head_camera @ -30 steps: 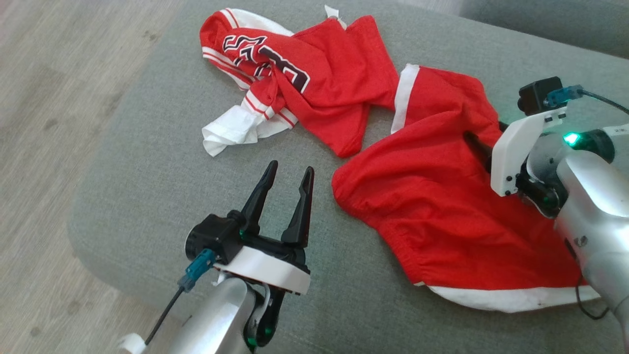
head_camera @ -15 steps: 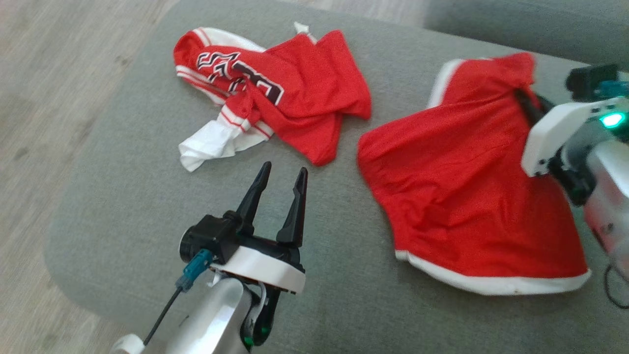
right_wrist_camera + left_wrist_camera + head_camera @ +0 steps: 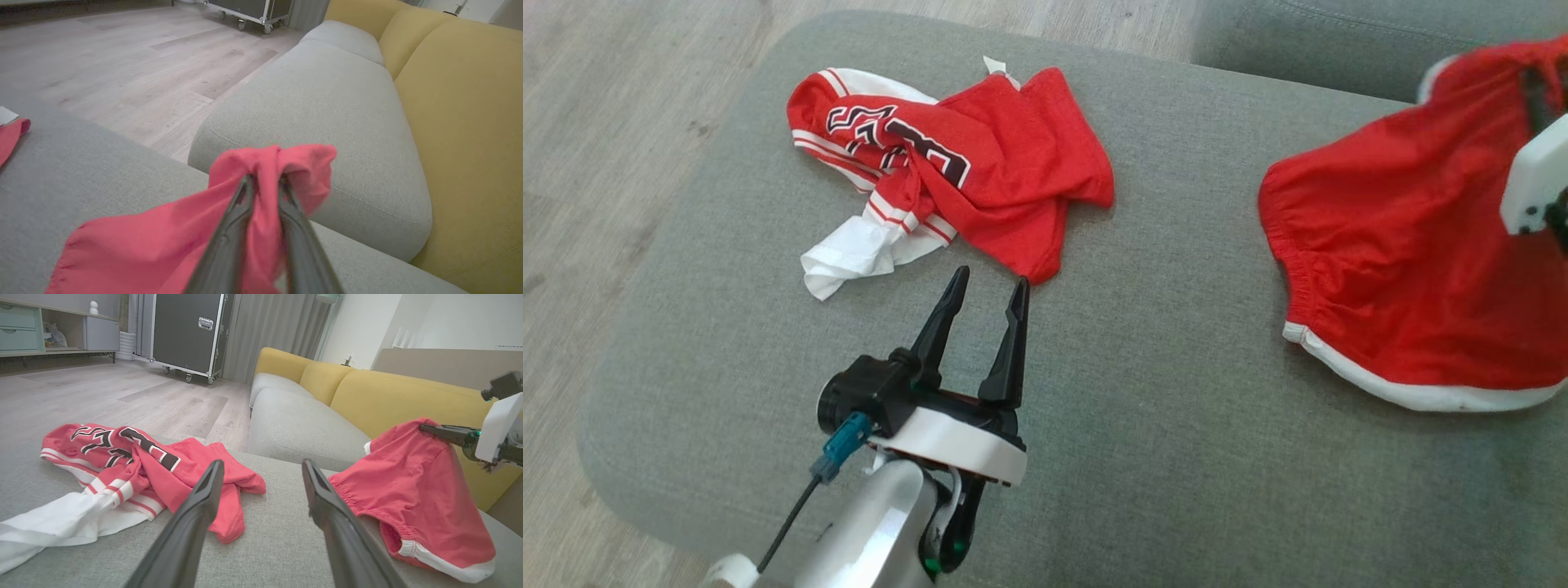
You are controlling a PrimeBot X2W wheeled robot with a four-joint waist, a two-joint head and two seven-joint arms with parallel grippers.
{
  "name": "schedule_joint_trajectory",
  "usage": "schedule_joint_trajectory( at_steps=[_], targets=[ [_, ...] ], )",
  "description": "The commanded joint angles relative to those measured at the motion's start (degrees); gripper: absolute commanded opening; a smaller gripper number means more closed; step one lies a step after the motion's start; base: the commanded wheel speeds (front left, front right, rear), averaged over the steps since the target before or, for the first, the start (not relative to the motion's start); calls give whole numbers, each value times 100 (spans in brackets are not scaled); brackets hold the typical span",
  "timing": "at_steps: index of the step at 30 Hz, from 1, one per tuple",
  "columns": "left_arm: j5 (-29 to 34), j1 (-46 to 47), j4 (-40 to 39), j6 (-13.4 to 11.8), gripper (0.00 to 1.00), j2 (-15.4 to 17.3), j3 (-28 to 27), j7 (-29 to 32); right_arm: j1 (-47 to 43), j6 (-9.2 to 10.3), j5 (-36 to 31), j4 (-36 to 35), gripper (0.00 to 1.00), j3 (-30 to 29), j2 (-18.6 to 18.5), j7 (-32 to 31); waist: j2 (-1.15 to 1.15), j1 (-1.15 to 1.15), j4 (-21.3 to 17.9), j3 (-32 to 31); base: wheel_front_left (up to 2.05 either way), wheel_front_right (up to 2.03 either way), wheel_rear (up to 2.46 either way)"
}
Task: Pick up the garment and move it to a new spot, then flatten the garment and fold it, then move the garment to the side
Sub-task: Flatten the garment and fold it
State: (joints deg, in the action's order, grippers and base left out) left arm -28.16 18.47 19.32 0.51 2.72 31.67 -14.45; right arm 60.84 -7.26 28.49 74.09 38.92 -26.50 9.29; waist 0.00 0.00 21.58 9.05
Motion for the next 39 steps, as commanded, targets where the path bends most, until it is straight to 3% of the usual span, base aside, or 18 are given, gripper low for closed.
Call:
schedule_joint_trajectory(
  at_steps=[1,9,14,22,23,28,33,39],
  targets=[
    [44,116,-163,-10,100,16,-191,-55,7,-23,-154,-36,100,55,-10,-41,0,0,4,-7,0,0,0],
    [114,86,-131,-21,100,16,-274,-55,-230,-23,-259,-16,100,-344,237,236,0,0,-237,-235,0,0,0],
    [194,-48,-136,-2,100,16,-494,-55,-591,-23,-184,-133,100,-787,609,556,0,0,-723,-597,0,0,0],
    [199,-301,-229,11,100,16,-796,-55,-2100,-23,-723,-2550,100,-2268,882,569,0,0,-1452,-912,0,0,0],
    [230,-366,-246,11,100,16,-893,-55,-2657,-23,-1169,-3272,100,-2654,1080,570,0,0,-1642,-933,0,0,0],
    [357,-517,-183,57,100,16,-1117,-55,-4056,-23,-1930,-4651,100,-3435,1847,570,0,0,-1977,-947,0,0,0],
    [399,-638,-163,97,100,16,-1255,-55,-5033,-23,-2260,-5507,100,-3636,2212,570,0,0,-2147,-925,0,0,0],
    [431,-540,28,150,100,16,-1178,-55,-5284,-23,-2196,-6018,100,-3628,2331,570,0,0,-2333,-722,0,0,0]
  ],
)
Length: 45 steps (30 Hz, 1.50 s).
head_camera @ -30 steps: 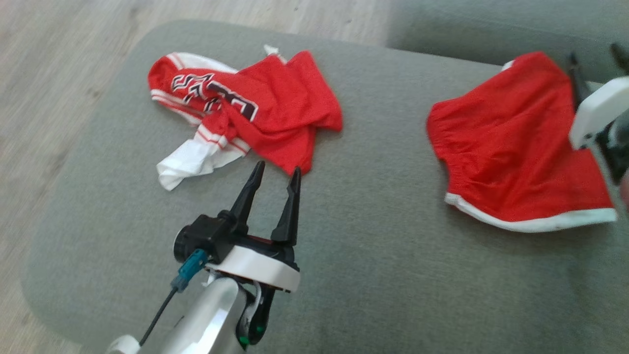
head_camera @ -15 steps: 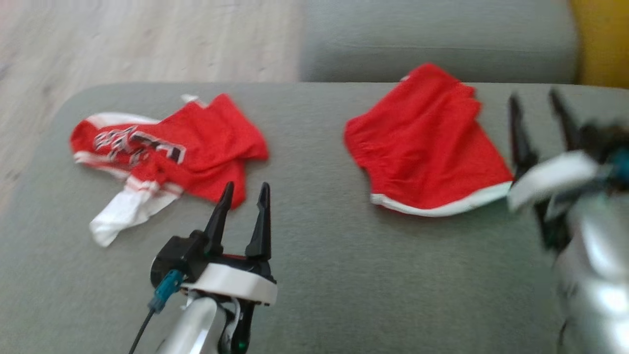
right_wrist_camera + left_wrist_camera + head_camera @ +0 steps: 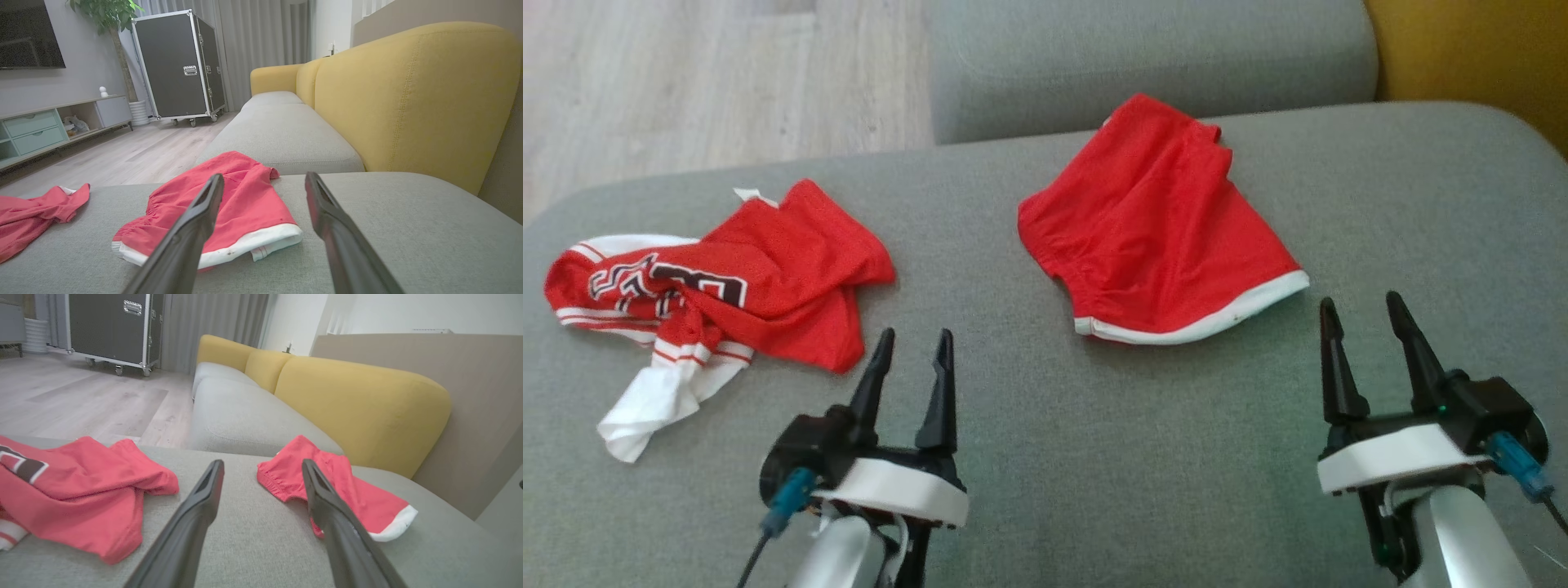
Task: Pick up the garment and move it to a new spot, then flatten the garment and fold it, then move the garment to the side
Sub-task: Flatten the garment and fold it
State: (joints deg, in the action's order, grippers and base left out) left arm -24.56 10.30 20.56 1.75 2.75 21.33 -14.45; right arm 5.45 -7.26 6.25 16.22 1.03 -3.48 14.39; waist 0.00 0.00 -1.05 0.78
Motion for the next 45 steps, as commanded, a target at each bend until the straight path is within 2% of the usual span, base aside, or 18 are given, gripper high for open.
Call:
schedule_joint_trajectory(
  at_steps=[1,6,18,21,29,31,34,39,45],
  targets=[
    [58,350,11,40,100,13,-70,-55,282,-23,22,-264,100,186,34,61,0,0,-107,164,0,0,0],
    [-321,1005,612,122,100,13,550,70,423,-23,20,-350,100,274,49,61,0,0,-312,494,0,0,0],
    [-1331,2270,1702,70,100,13,1822,621,619,-23,49,-366,100,293,58,61,0,0,-870,991,0,0,0],
    [-1532,2443,1970,-1,100,13,2014,668,652,-23,74,-363,100,309,59,61,0,0,-984,1053,0,0,0],
    [-1958,2814,2403,73,100,13,2375,456,708,-23,137,-382,100,295,59,61,0,0,-1144,1217,0,0,0],
    [-2007,2910,2511,69,0,13,2407,340,710,-23,141,-383,100,279,59,61,0,0,-1144,1234,0,0,0],
    [-2013,3028,2662,57,0,13,2415,154,692,-23,117,-371,100,239,59,61,0,0,-1081,1211,0,0,0],
    [-1893,3105,2796,-106,0,45,2144,-37,658,-23,35,-322,100,207,60,61,0,0,-866,1067,0,0,0],
    [-1302,2783,2138,-392,0,281,1484,-52,572,-23,-89,-228,100,226,60,61,0,0,-519,851,0,0,0]
  ],
)
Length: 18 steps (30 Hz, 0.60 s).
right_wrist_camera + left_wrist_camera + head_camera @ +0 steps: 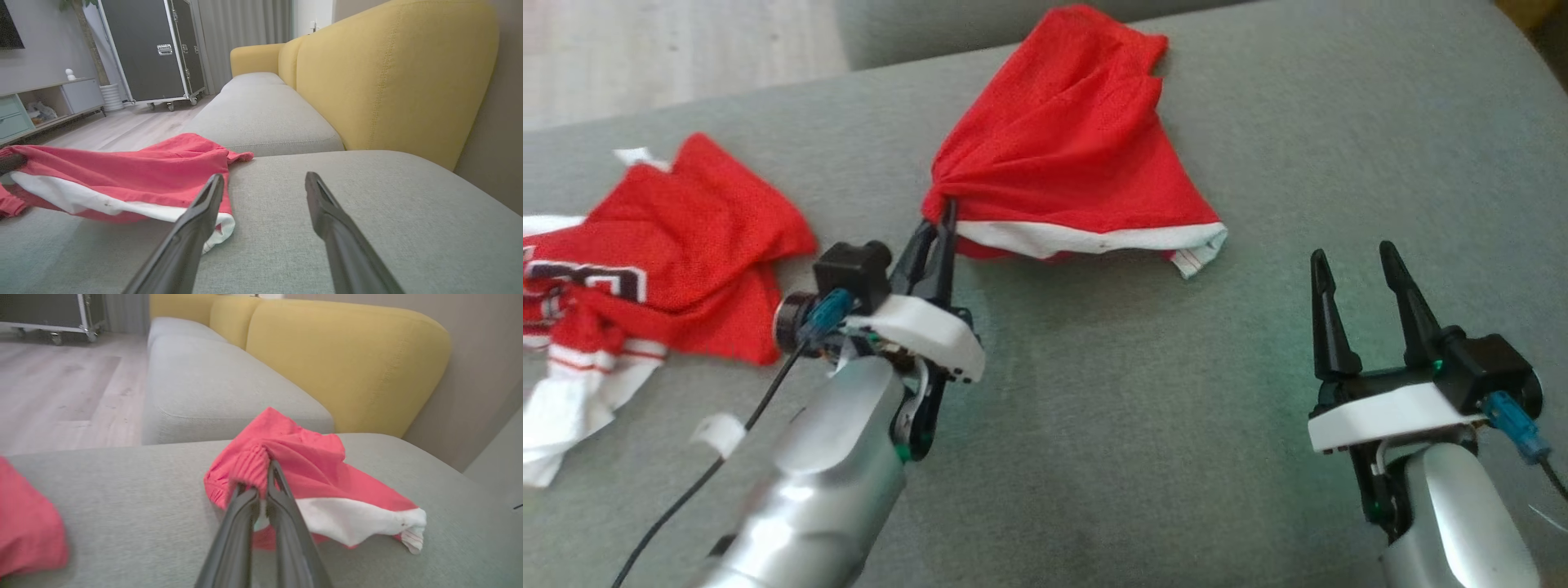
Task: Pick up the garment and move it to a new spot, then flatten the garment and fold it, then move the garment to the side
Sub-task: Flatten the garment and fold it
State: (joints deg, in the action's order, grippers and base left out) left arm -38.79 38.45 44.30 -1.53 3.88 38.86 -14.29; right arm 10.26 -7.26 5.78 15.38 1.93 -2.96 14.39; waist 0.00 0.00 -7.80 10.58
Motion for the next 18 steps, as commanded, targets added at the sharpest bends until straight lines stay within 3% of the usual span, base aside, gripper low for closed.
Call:
schedule_joint_trajectory(
  at_steps=[1,10,17,18],
  targets=[
    [232,-131,-330,-92,0,201,-350,-69,78,-23,-52,-127,100,139,8,61,0,0,210,-158,0,0,0],
    [932,-778,-607,-179,0,331,-664,-70,-6,-23,-131,-13,100,155,8,61,0,0,579,-357,0,0,0],
    [1292,-1138,-146,-143,0,321,-471,-70,-80,-23,-141,79,100,179,8,61,0,0,787,-547,0,0,0],
    [1282,-1163,-71,-126,63,294,-458,-70,-91,-23,-144,93,100,191,8,61,0,0,809,-581,0,0,0]
  ],
)
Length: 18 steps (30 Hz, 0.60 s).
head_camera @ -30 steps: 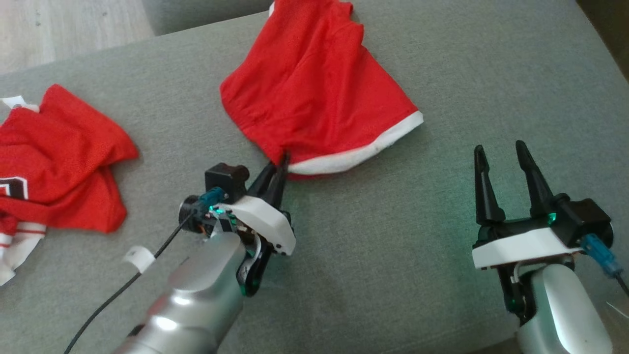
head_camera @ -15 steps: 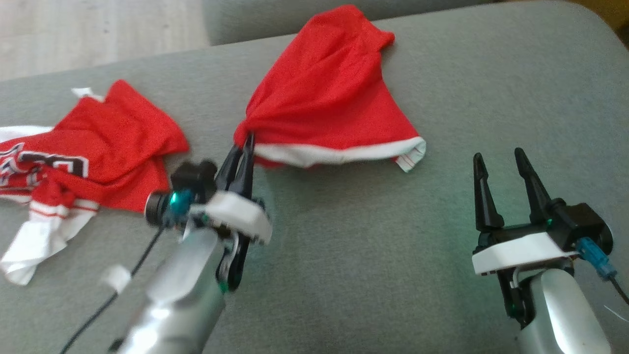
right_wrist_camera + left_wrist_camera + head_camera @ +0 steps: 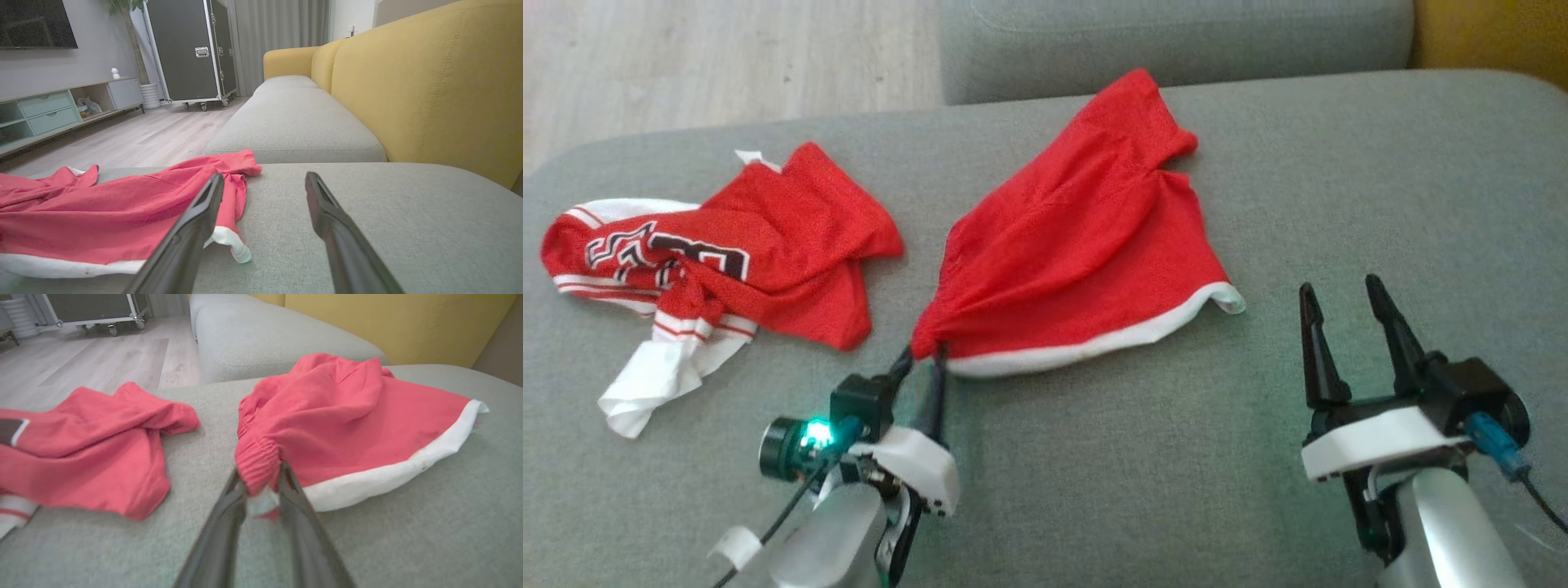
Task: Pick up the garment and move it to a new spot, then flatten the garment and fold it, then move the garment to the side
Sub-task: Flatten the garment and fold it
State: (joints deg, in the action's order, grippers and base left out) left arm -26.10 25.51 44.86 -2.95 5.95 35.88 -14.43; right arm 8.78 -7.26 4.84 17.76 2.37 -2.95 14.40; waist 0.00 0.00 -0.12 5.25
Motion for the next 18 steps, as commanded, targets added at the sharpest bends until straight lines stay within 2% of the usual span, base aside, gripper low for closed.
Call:
schedule_joint_trajectory(
  at_steps=[1,3,8,14,18],
  targets=[
    [-7,115,-90,19,100,62,-181,-56,50,-23,-52,-137,100,156,7,60,0,0,62,-79,0,0,0],
    [-14,93,-78,13,100,34,-234,-56,43,-23,-53,-137,100,171,7,60,0,0,102,-144,0,0,0],
    [61,-82,-885,-105,100,77,-794,-56,2,-23,-62,-260,100,103,7,60,0,0,282,-305,0,0,0],
    [314,-742,-2138,-3,100,85,-1441,-56,-214,-23,-41,-378,100,35,7,60,0,0,444,-462,0,0,0],
    [458,-1269,-2593,77,100,-1,-1717,-57,-403,-23,-62,-302,100,-9,7,60,0,0,508,-486,0,0,0]
  ],
)
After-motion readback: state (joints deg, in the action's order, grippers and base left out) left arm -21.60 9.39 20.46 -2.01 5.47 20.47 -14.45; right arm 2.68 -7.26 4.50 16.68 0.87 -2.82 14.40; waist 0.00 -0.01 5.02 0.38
